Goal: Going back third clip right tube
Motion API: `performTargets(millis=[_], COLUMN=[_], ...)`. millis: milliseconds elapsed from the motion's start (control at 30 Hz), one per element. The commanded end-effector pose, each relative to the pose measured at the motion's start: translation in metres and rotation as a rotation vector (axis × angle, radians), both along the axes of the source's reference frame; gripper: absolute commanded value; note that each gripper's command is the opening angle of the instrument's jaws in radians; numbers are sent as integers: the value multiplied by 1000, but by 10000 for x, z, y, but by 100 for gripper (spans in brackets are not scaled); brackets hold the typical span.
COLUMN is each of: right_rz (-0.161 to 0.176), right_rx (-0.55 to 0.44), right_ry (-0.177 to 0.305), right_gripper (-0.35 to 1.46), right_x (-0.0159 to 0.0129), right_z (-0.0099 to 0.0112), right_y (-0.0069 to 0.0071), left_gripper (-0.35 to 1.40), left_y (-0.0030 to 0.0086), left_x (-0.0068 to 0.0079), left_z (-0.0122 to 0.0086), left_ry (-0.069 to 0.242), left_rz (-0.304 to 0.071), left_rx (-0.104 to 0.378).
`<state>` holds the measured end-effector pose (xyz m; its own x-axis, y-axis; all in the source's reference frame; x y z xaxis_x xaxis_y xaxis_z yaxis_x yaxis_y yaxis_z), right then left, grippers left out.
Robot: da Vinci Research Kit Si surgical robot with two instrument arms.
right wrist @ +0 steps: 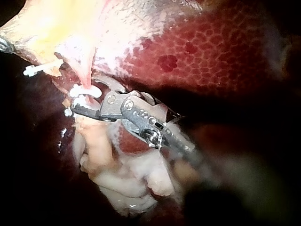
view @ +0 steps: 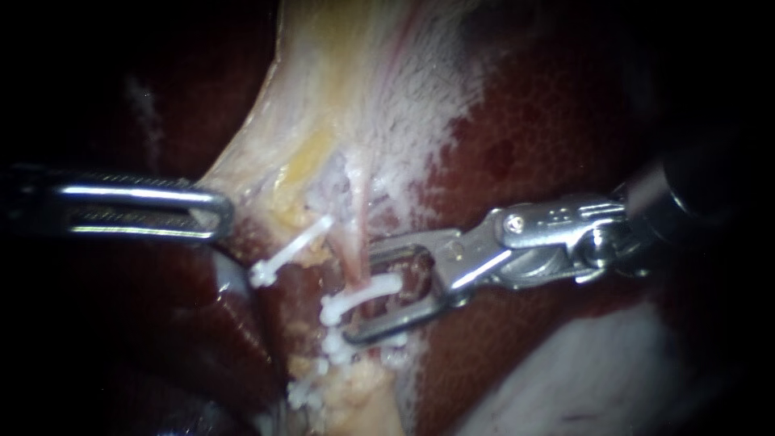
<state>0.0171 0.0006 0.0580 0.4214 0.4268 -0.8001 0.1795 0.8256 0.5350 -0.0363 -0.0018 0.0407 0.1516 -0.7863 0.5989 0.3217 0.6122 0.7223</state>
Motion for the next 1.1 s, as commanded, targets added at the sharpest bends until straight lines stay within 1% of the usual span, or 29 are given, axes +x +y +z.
performTargets(millis=[33, 133, 267, 467, 633, 867, 933, 1000, 1100], right_rz=[1, -1, -12, -9, 6, 34, 35, 35, 37], right_rx=[-11, -44, -87, -130, -150, -170, -170, -170, -171], right_ry=[6, 16, 33, 44, 38, 20, 19, 20, 18], right_gripper=[60, 60, 60, 60, 60, 60, 60, 60, 60], right_x=[-6, -22, -42, -65, -80, -91, -94, -95, -93], right_z=[-2, -7, -13, -24, -33, -39, -40, -41, -42], right_y=[1, 3, 6, 14, 20, 19, 18, 17, 15], left_gripper=[-35, -35, -35, -35, -35, -35, -35, -35, -35], left_y=[0, 0, 0, 0, 1, 5, 7, 7, 5], left_x=[0, 0, 0, 1, 2, 7, 9, 11, 11], left_z=[0, 0, 2, 5, 9, 21, 27, 35, 48], left_ry=[0, 0, -1, -1, -1, -1, -4, 1, 8], left_rz=[0, 0, 1, 1, 2, 5, 4, 6, 7], left_rx=[0, 0, 0, -1, -2, -9, -10, -5, 2])
